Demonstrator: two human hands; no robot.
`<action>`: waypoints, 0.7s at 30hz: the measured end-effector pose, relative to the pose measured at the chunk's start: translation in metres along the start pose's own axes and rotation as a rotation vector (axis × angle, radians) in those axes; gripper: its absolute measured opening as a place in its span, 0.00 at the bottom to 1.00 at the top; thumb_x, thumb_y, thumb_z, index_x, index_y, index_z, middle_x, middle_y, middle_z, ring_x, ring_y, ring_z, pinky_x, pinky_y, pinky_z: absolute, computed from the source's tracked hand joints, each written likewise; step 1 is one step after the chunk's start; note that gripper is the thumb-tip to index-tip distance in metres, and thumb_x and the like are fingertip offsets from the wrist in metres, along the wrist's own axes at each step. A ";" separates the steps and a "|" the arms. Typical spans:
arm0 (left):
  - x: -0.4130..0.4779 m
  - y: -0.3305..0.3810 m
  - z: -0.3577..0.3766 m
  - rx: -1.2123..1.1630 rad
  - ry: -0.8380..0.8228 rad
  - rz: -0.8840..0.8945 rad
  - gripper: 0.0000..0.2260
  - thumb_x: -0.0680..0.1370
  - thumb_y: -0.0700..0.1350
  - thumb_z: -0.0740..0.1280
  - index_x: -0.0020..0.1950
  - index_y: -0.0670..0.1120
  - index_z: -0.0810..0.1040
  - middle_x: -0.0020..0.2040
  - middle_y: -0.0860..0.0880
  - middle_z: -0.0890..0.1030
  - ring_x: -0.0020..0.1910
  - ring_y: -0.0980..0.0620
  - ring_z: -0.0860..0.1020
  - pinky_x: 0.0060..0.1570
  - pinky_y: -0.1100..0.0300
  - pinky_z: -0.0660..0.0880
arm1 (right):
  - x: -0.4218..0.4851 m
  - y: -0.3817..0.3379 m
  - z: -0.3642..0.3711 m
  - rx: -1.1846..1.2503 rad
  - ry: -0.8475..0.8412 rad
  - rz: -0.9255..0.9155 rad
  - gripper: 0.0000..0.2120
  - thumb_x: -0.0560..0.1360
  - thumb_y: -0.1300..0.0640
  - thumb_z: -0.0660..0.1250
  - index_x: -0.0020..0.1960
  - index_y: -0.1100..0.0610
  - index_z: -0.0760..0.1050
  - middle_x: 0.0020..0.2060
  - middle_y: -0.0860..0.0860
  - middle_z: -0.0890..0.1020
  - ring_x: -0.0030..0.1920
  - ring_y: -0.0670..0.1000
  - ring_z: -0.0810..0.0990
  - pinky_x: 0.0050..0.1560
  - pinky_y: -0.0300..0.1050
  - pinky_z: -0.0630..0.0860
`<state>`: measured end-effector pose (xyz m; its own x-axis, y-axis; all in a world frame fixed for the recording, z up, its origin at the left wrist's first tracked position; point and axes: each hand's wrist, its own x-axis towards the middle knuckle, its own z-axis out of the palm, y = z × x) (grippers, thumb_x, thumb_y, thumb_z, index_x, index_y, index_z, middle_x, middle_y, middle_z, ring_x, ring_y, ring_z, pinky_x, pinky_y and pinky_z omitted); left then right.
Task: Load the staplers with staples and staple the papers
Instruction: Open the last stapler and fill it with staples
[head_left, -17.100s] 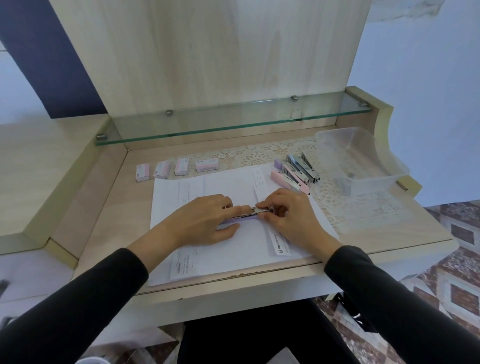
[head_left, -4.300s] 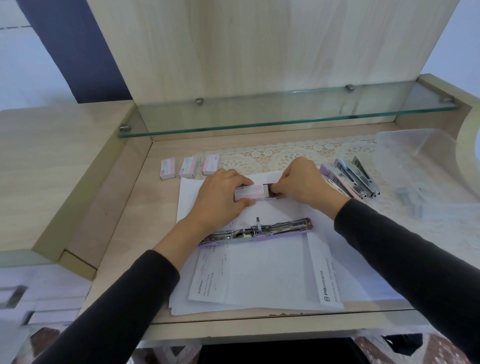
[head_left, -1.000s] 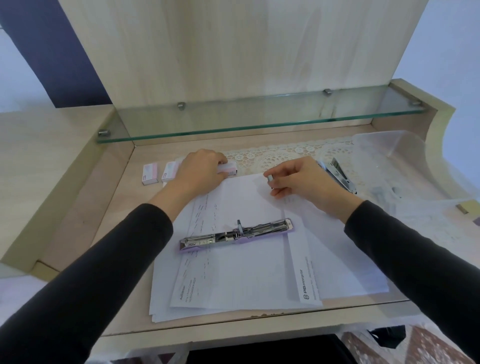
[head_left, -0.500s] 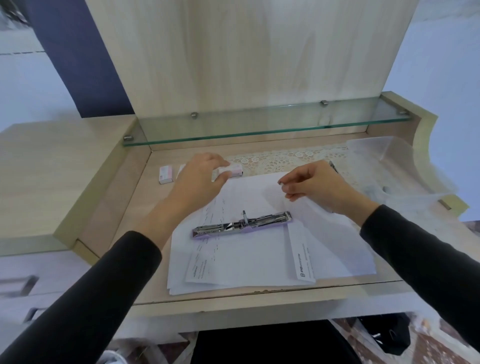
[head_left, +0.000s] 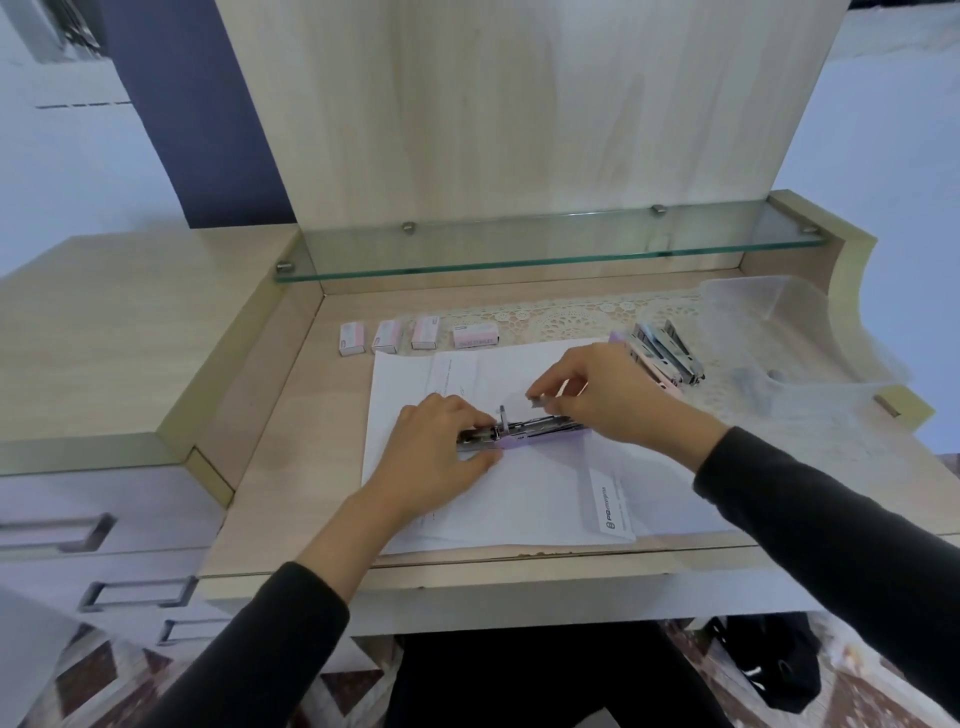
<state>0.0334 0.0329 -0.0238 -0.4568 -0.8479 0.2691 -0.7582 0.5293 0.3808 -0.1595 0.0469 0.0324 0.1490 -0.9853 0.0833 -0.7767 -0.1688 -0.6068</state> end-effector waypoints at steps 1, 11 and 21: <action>-0.001 -0.001 0.003 -0.007 0.029 0.001 0.15 0.73 0.54 0.64 0.56 0.49 0.79 0.51 0.51 0.79 0.52 0.49 0.73 0.50 0.57 0.63 | 0.000 -0.001 0.003 -0.024 -0.003 -0.016 0.06 0.72 0.61 0.68 0.45 0.54 0.82 0.36 0.42 0.78 0.34 0.42 0.76 0.42 0.38 0.70; -0.009 -0.002 0.016 -0.015 0.184 0.073 0.09 0.68 0.44 0.69 0.46 0.43 0.82 0.38 0.47 0.81 0.37 0.45 0.78 0.36 0.50 0.73 | -0.005 0.000 0.008 -0.087 -0.073 -0.092 0.07 0.68 0.65 0.70 0.45 0.59 0.82 0.41 0.53 0.83 0.32 0.40 0.71 0.36 0.22 0.67; -0.010 -0.001 0.017 0.014 0.203 0.056 0.09 0.68 0.45 0.69 0.45 0.44 0.83 0.37 0.47 0.81 0.36 0.46 0.78 0.37 0.55 0.68 | -0.004 0.003 0.013 -0.201 -0.051 -0.144 0.06 0.71 0.62 0.68 0.45 0.57 0.82 0.40 0.50 0.78 0.32 0.39 0.68 0.37 0.23 0.65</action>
<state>0.0307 0.0401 -0.0419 -0.3963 -0.7927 0.4633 -0.7408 0.5742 0.3486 -0.1547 0.0510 0.0193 0.2933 -0.9491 0.1145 -0.8508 -0.3138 -0.4214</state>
